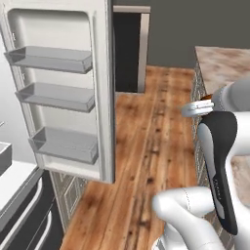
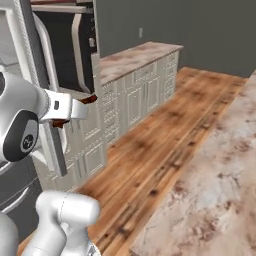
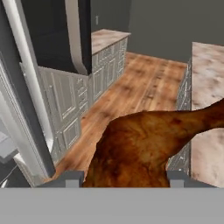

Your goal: Transport the chicken drumstick from the fridge to the microwave and turn on the microwave.

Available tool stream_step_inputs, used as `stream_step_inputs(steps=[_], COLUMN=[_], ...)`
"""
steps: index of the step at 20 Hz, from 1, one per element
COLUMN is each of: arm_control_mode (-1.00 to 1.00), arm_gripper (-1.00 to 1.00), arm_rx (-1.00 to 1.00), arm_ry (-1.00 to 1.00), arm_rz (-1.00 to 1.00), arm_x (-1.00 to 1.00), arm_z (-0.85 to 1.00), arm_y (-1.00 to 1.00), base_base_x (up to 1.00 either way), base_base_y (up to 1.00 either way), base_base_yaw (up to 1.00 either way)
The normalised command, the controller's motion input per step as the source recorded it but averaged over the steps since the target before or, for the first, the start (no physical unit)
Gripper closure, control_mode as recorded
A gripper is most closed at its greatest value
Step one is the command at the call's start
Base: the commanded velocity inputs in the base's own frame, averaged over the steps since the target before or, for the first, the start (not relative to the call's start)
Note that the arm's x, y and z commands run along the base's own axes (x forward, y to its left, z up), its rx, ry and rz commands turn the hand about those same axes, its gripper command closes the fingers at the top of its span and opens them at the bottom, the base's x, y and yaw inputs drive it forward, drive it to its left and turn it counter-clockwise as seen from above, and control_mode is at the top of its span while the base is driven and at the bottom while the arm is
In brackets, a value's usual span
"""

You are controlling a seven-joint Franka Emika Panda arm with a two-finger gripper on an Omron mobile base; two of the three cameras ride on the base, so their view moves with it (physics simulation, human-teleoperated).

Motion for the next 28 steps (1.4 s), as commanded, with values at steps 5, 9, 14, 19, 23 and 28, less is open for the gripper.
stream_step_inputs(steps=[5, 9, 14, 19, 23, 28], arm_control_mode=[1.0, 1.0, 1.0, 1.0, 1.0, 1.0], arm_gripper=[1.0, 1.0, 1.0, 1.0, 1.0, 1.0], arm_rx=[0.0, 0.0, 0.0, 0.0, 0.0, 0.0], arm_ry=[0.0, 0.0, 0.0, 0.0, 0.0, 0.0], arm_rz=[0.0, 0.0, 0.0, 0.0, 0.0, 0.0], arm_x=[0.0, 0.0, 0.0, 0.0, 0.0, 0.0], arm_z=[0.0, 0.0, 0.0, 0.0, 0.0, 0.0], arm_y=[0.0, 0.0, 0.0, 0.0, 0.0, 0.0], base_base_x=[0.32, 0.45, 0.61, 0.69, 0.74, 0.79], base_base_y=[0.05, 0.16, 0.2, 0.19, 0.03, 0.01], base_base_yaw=[-0.39, -0.28, -0.22, -0.21, -0.16, -0.13])
